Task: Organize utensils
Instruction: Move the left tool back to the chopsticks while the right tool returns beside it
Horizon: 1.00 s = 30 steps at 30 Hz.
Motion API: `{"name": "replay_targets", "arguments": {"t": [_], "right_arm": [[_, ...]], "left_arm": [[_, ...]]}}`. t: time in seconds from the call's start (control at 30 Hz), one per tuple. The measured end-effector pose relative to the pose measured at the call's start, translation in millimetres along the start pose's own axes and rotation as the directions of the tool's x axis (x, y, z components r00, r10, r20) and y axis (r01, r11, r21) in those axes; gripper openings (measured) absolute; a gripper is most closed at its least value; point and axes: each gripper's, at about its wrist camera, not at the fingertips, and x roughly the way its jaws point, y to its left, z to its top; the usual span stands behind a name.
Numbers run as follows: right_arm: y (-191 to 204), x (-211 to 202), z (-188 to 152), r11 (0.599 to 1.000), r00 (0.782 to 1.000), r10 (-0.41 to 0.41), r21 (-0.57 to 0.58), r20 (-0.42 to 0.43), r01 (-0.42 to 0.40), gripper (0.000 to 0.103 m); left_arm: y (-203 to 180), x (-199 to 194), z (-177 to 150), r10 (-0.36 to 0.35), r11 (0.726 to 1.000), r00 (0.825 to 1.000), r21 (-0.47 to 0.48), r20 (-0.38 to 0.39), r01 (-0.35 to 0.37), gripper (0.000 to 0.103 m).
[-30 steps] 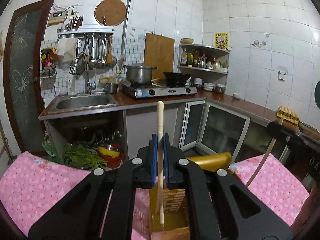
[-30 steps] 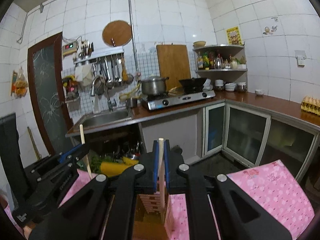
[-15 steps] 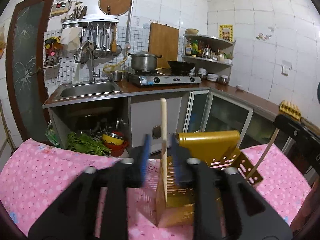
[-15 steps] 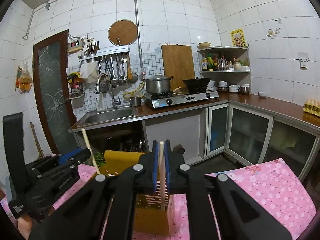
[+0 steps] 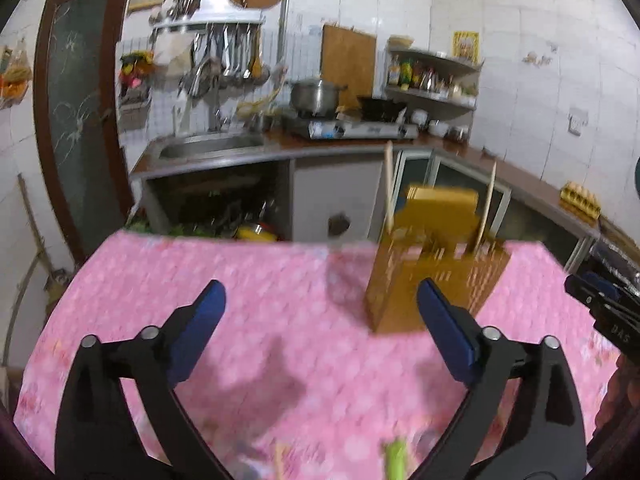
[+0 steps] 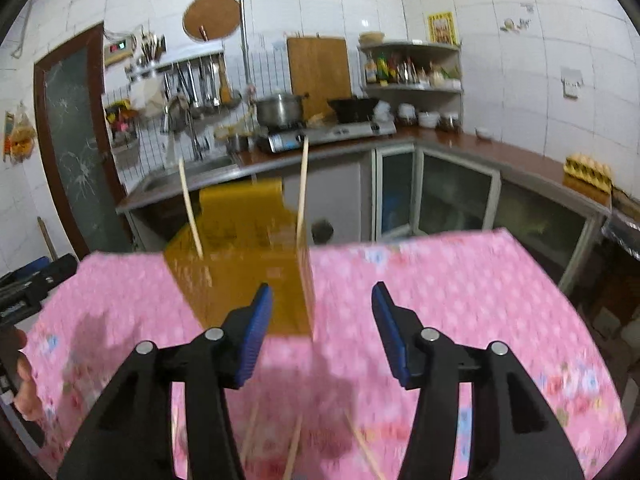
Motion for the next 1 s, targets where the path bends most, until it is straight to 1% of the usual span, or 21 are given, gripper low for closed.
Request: {"name": "replay_targets", "arguments": {"t": [0.07,0.17,0.2,0.23,0.3,0.43,0.5,0.6,0.7,0.87,1.0], "right_arm": [[-0.4,-0.1,-16.8,1.000,0.999,-0.005,0.018,-0.037,0.006,0.054],[1.8,4.1,-41.9,0.999,0.996,-0.019,0.028,-0.090,0.022,0.056],[3.3,6.9,-50.1,0.999,0.994,-0.026,0.028,-0.105,0.029,0.057],[5.1,10.1,-57.6,0.999,0.992,-0.031,0.027,-0.120,0.034,0.057],[8.2,17.3,-71.6,0.998,0.988,-0.049,0.025,-0.148,0.053,0.057],[15.9,28.9,-87.5,0.997,0.981,-0.071,0.000,-0.183,0.072,0.057],[18.5,33.0,-91.7,0.997,0.977,-0.077,-0.013,-0.199,0.076,0.057],[19.0,41.1,-101.2,0.994,0.966,-0.106,-0.034,-0.237,0.101,0.057],[15.9,48.4,-106.5,0.993,0.954,-0.115,-0.023,-0.278,0.113,0.057],[12.2,52.7,-105.5,0.995,0.949,-0.101,-0.005,-0.298,0.105,0.057],[11.1,55.1,-105.9,0.995,0.946,-0.097,-0.005,-0.309,0.101,0.057]], "left_arm": [[10.7,-3.0,-18.9,0.011,1.000,0.999,-0.012,-0.045,-0.012,0.097],[23.7,0.5,-47.6,0.033,0.999,0.991,-0.020,-0.130,-0.036,0.098],[25.6,2.1,-52.7,0.032,0.999,0.989,-0.019,-0.143,-0.035,0.098],[29.8,6.8,-62.2,0.032,0.999,0.984,-0.015,-0.173,-0.035,0.098],[36.4,13.8,-73.8,0.045,0.999,0.977,-0.017,-0.208,-0.050,0.098],[49.5,29.8,-97.3,0.028,0.996,0.956,-0.069,-0.292,-0.050,0.098],[49.0,33.5,-105.5,0.038,0.996,0.950,-0.061,-0.309,-0.060,0.098],[44.9,39.8,-116.1,0.077,0.997,0.938,-0.004,-0.338,-0.084,0.098],[43.8,44.9,-120.9,0.068,0.997,0.930,0.000,-0.361,-0.073,0.098],[41.3,52.0,-129.1,0.091,0.996,0.913,0.030,-0.398,-0.086,0.096],[34.7,47.9,-129.9,0.098,0.995,0.919,0.056,-0.381,-0.082,0.078]]}}
